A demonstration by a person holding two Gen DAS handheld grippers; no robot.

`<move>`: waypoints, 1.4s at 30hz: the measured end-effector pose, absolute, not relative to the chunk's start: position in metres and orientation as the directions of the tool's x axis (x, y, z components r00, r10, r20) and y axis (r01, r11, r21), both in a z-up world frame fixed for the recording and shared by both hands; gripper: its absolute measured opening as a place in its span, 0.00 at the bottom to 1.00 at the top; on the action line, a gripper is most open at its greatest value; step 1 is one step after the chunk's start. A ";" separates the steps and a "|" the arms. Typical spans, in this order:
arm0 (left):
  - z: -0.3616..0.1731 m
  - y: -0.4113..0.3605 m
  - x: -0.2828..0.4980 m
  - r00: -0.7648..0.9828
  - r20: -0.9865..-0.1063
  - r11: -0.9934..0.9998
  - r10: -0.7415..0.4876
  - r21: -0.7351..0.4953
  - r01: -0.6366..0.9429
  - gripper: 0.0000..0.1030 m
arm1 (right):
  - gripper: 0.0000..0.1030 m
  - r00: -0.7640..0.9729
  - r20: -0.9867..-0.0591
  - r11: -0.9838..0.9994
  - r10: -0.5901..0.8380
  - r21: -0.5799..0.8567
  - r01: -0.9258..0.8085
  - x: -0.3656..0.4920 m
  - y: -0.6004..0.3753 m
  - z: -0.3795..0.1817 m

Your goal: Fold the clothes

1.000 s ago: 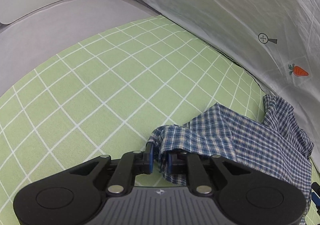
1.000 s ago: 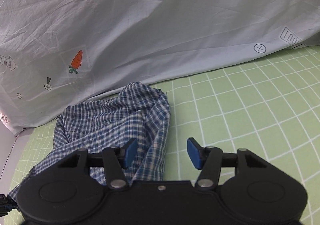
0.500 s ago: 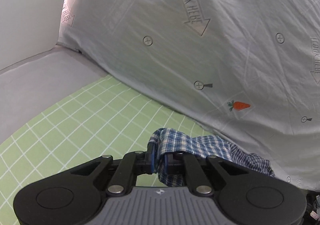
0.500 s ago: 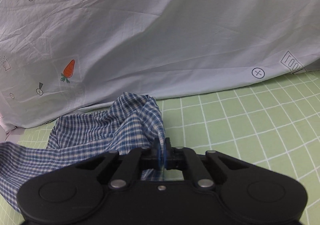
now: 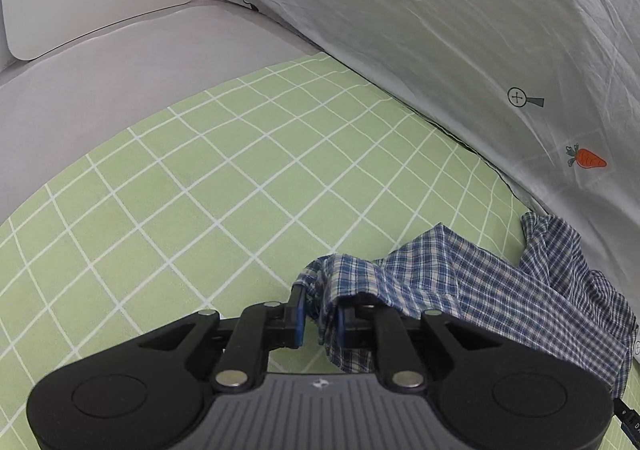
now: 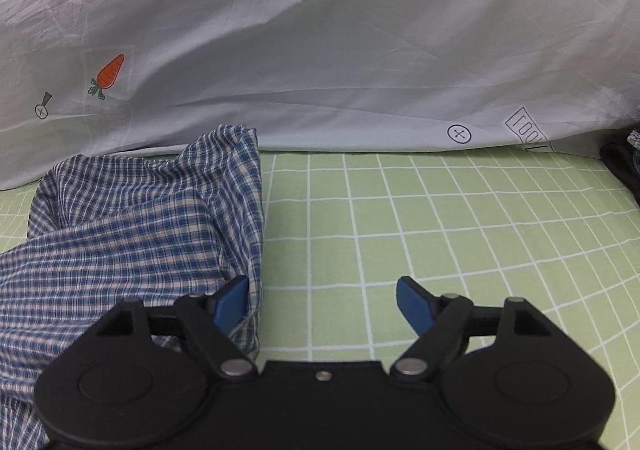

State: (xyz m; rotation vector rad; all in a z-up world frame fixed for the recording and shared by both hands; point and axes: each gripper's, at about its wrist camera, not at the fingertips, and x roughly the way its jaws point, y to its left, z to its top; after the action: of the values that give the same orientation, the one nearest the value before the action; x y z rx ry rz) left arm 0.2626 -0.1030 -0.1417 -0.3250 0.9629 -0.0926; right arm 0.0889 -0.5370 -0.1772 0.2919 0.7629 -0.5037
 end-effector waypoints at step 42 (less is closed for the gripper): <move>-0.173 -0.210 0.204 0.270 -0.848 0.865 -0.456 -0.350 0.359 0.18 | 0.19 0.747 -0.657 0.952 0.101 0.282 0.120 0.110 -0.386 -0.131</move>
State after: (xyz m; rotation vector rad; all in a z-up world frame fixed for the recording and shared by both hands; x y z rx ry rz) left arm 0.2041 -0.2099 -0.1733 -0.0946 1.1760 -0.5502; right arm 0.1102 -0.3860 -0.1307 0.3181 0.7307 -0.0107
